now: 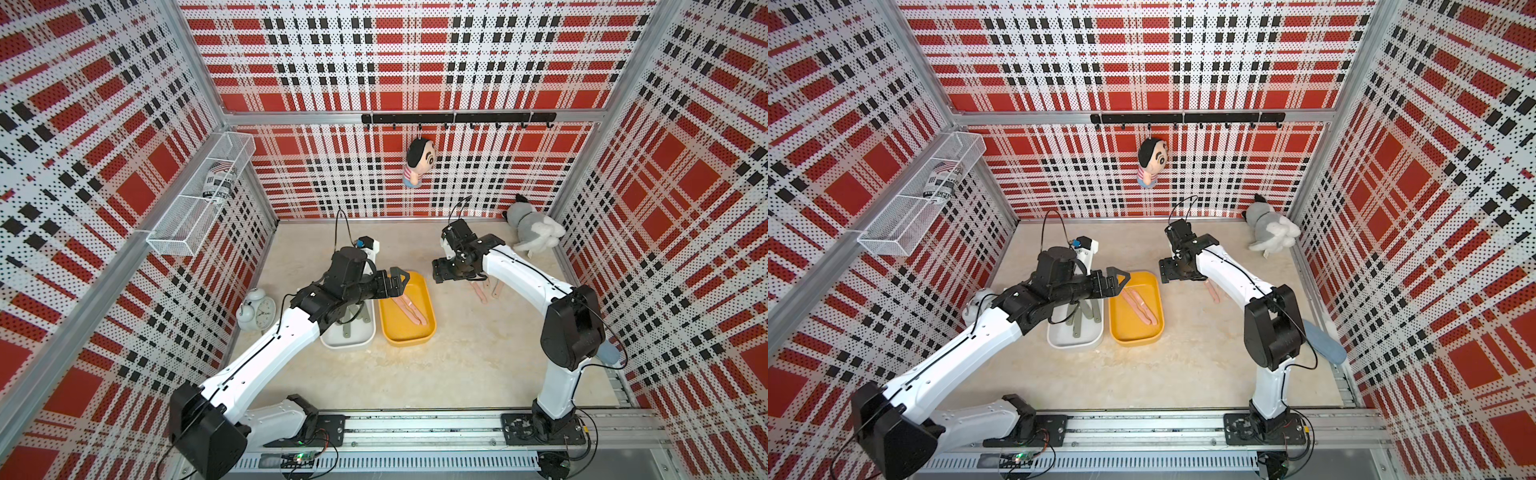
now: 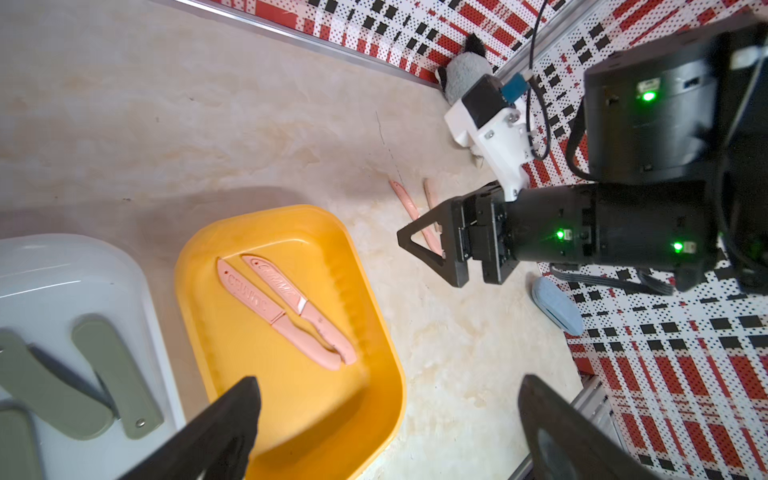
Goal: Place the fruit knives into the storage box by color
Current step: Pick up the fruit knife from the center of the board.
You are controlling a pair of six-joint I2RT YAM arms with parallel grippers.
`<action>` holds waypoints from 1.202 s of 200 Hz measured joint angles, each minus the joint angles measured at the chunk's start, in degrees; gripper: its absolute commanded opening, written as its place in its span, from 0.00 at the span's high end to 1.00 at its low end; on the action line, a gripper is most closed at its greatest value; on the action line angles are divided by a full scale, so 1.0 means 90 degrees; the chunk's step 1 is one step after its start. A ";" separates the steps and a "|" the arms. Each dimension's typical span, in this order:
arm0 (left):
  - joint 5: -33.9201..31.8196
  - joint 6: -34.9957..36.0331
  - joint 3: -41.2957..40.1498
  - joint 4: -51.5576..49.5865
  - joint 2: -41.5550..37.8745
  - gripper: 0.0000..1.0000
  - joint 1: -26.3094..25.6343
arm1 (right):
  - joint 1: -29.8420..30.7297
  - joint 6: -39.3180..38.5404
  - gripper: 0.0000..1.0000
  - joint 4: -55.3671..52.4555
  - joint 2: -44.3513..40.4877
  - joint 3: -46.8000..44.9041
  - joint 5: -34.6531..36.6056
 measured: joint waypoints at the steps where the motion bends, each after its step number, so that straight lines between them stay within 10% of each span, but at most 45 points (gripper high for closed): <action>1: 0.0000 -0.0002 0.0005 0.0010 0.0007 0.02 -0.0007 | -0.0010 -0.0002 0.20 0.0002 -0.0002 -0.0010 0.0000; 94: 0.0177 -0.0185 0.0209 0.1035 0.1083 0.02 -0.0549 | -0.1287 -0.0350 0.23 -0.0034 0.0367 -0.0010 0.0180; 240: 0.0442 -0.0364 0.0061 0.1863 0.1445 0.02 -0.0644 | -0.1433 -0.0945 0.33 -0.0362 0.2421 0.1664 0.0265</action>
